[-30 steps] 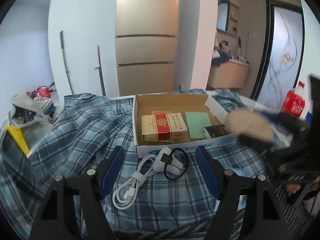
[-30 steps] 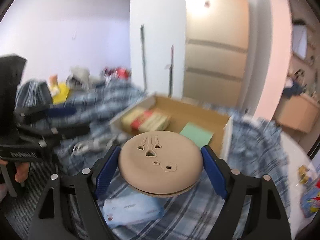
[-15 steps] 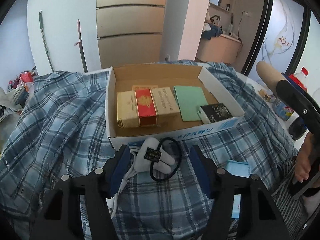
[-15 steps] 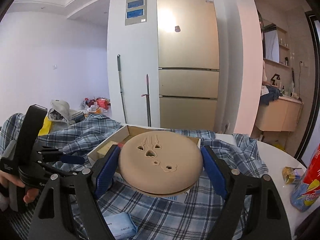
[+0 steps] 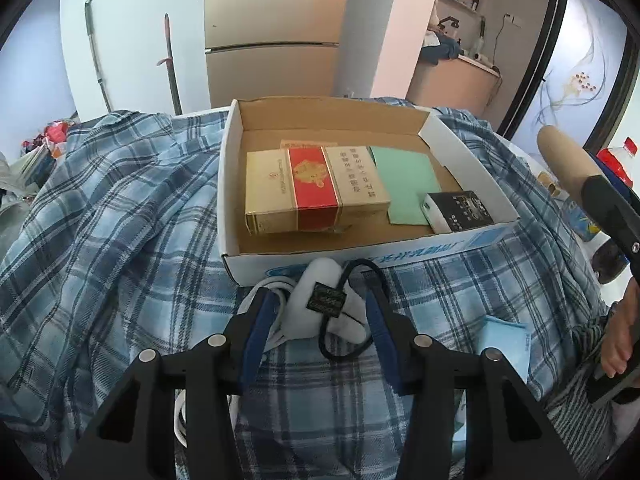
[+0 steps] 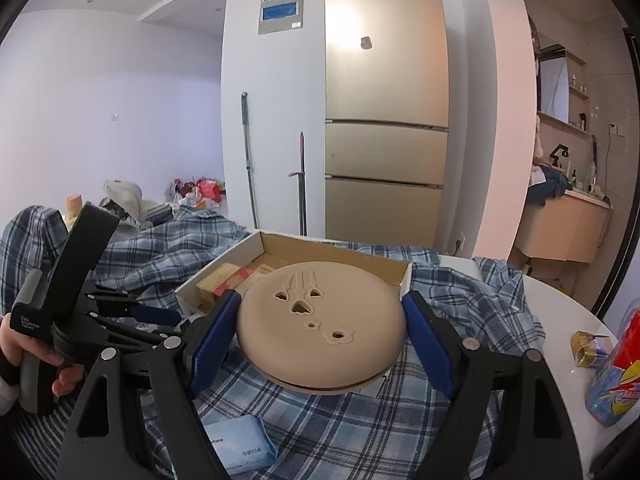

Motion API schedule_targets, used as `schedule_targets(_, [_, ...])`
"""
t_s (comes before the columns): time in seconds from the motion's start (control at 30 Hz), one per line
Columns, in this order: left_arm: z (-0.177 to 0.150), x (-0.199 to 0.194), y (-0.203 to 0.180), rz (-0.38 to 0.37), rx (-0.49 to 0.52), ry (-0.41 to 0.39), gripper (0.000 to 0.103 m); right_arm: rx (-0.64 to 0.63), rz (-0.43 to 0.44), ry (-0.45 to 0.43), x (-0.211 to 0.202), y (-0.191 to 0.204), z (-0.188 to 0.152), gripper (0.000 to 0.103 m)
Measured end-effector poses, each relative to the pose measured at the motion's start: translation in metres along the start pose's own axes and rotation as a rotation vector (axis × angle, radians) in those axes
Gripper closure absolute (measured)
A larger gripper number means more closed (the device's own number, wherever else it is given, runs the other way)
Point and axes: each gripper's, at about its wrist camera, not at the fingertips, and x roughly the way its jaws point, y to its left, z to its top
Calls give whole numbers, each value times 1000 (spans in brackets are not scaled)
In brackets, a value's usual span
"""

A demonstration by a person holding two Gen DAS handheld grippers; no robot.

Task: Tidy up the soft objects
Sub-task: 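Grasp the white earbud cable with the left gripper while the right gripper holds the disc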

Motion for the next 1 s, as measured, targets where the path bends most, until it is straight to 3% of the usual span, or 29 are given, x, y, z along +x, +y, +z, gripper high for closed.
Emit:
schedule_targets(0.1, [0,7,1,4,-1,32,57,-4,2,8,1,1,-1,22])
schedule_targets(0.17, [-1,9,2,-1,-7,41,69,-7,3,9,1,2,-1,22])
schedule_targets(0.3, [-3,-1,2,-25,-8,-6,76,-12,7,5,0,4,-1,22])
schedule_targets(0.73, [-22,-90,-16,60,83,-478,78,21,-12,-47,-9,-2,0,22])
schedule_targets(1.0, [-24,-101,-20,75,90,-539,78,42,-54,-87,-16,-5,1,22])
